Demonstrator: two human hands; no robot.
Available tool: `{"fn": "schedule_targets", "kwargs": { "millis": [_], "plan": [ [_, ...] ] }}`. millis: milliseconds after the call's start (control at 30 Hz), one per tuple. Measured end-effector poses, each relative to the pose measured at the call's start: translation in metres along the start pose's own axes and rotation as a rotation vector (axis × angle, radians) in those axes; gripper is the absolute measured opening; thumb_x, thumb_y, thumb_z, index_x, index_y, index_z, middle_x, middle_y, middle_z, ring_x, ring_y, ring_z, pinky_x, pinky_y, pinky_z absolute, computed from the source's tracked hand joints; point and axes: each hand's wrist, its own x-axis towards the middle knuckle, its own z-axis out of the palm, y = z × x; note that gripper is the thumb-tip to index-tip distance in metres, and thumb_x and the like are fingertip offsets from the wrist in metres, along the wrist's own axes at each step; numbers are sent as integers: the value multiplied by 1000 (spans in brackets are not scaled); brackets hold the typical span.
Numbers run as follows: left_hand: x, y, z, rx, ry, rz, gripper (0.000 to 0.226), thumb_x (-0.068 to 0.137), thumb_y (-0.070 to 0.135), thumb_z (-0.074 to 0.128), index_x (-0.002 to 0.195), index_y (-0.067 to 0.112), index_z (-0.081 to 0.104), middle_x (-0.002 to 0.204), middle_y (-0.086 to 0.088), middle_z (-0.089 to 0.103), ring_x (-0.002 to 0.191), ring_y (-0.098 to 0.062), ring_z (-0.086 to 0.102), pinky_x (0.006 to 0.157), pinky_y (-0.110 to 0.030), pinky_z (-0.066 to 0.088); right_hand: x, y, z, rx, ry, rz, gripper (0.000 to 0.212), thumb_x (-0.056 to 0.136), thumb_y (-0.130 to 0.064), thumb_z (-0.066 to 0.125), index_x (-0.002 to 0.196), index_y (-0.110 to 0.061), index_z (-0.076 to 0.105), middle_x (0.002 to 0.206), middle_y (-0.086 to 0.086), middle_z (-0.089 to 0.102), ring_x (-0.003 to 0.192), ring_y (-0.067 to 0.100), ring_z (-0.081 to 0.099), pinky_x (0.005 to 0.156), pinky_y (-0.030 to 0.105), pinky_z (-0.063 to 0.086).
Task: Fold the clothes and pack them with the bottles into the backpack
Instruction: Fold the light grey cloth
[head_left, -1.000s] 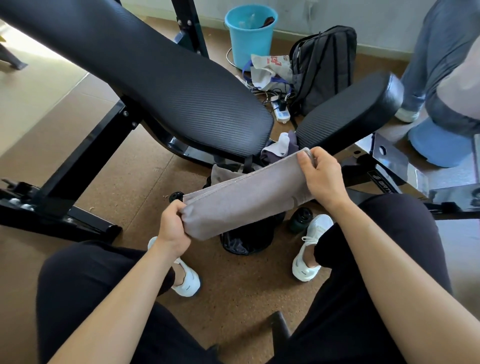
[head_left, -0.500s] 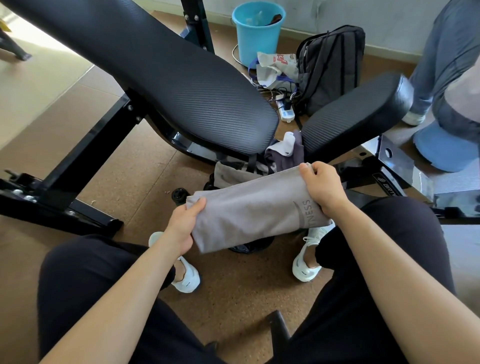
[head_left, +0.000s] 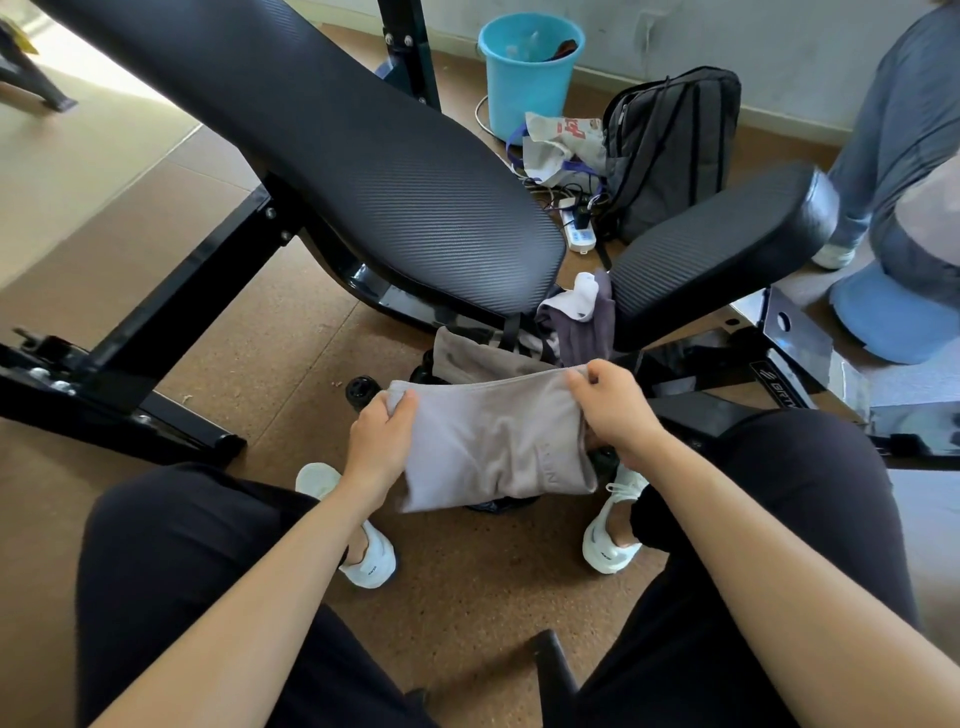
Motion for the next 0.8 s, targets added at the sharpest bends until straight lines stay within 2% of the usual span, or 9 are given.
{"fn": "schedule_targets", "kwargs": {
  "millis": [133,200,267,333,467,533,600,700,800],
  "plan": [
    [-13,7,10,-203,-250,72,27,95,45,60,112,25,68,108,2,75,103,-17,69,91,-41,55,-20,-7,23,160,-209,-39,27,105,-25,53,95,0,50,91,16,50,80,25,61,50,36,59],
    [-24,13,16,-264,-381,112,24,101,38,60,120,26,66,109,0,75,102,-16,71,85,-34,56,-30,-9,32,151,-276,-105,33,105,-27,54,104,5,51,93,27,55,80,27,64,54,38,59],
    [-34,21,21,-271,-460,164,21,104,30,55,122,25,64,108,0,75,98,-14,73,75,-24,56,-35,-8,37,82,-290,-199,32,103,-35,56,103,-3,57,98,27,64,82,27,65,66,47,59],
    [-38,23,24,-274,-493,192,19,106,28,52,122,26,61,101,0,74,89,-14,74,64,-23,56,-39,-10,38,66,-333,-229,29,102,-41,56,107,-13,62,102,15,71,93,25,70,85,53,58],
    [-35,24,18,-330,-578,126,44,103,43,46,117,3,56,89,-14,60,75,-23,65,63,-33,58,-44,-12,37,94,-454,-227,48,90,-49,73,127,-25,56,119,-6,69,110,8,67,98,34,55],
    [-34,23,16,-343,-626,115,58,97,50,43,122,0,57,92,-15,61,78,-25,65,68,-36,59,-42,-10,38,43,-451,-253,56,83,-40,83,127,-24,52,119,-7,65,110,5,64,95,26,54],
    [-33,22,15,-322,-663,132,58,96,51,41,126,6,60,96,-15,63,81,-24,66,74,-36,58,-39,-8,39,22,-403,-261,49,83,-32,84,120,-24,53,114,-5,64,105,5,64,90,24,54],
    [-31,21,14,-273,-689,208,50,97,47,40,129,16,64,97,-8,63,87,-22,65,79,-34,56,-33,-5,38,92,-324,-226,35,89,-21,76,119,-20,58,114,-1,67,107,10,65,96,35,54],
    [-27,22,13,-304,-537,269,37,98,34,48,125,16,67,94,-3,64,91,-21,66,75,-31,58,-29,-5,37,266,-349,-124,29,96,-12,68,124,-16,62,118,6,72,114,21,68,101,42,55]
  ]
}}
